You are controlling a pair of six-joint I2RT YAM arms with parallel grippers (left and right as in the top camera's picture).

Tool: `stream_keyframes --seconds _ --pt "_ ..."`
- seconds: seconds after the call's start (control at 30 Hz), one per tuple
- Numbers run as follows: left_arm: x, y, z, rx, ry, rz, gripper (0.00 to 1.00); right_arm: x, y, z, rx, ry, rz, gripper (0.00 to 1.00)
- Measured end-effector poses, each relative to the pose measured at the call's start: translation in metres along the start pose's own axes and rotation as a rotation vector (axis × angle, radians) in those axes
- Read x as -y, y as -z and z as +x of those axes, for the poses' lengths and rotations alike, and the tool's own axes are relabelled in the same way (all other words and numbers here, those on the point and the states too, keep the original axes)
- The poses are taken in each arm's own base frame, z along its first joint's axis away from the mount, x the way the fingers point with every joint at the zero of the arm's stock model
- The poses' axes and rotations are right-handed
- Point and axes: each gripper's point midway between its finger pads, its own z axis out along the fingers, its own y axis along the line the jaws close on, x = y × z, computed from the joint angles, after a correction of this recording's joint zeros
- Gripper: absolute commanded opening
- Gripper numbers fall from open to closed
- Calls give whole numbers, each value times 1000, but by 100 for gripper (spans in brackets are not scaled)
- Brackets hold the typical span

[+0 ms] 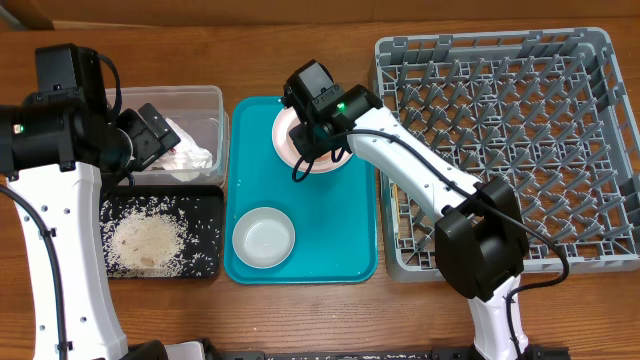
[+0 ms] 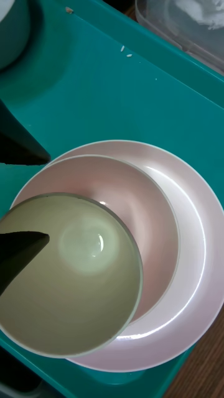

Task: Sort waste into correct bins and load items into the dishwasher

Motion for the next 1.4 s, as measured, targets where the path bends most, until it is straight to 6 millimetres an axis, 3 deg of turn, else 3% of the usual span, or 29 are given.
stream_keyframes --seconds 0.77,1.03,1.4 --pt "0 0 0 0 0 0 100 0 0 5 -20 1 1 36" --pt "0 0 0 0 0 0 100 3 -15 7 4 12 12 36" --pt "0 0 0 0 0 0 100 10 -17 6 12 18 54 36"
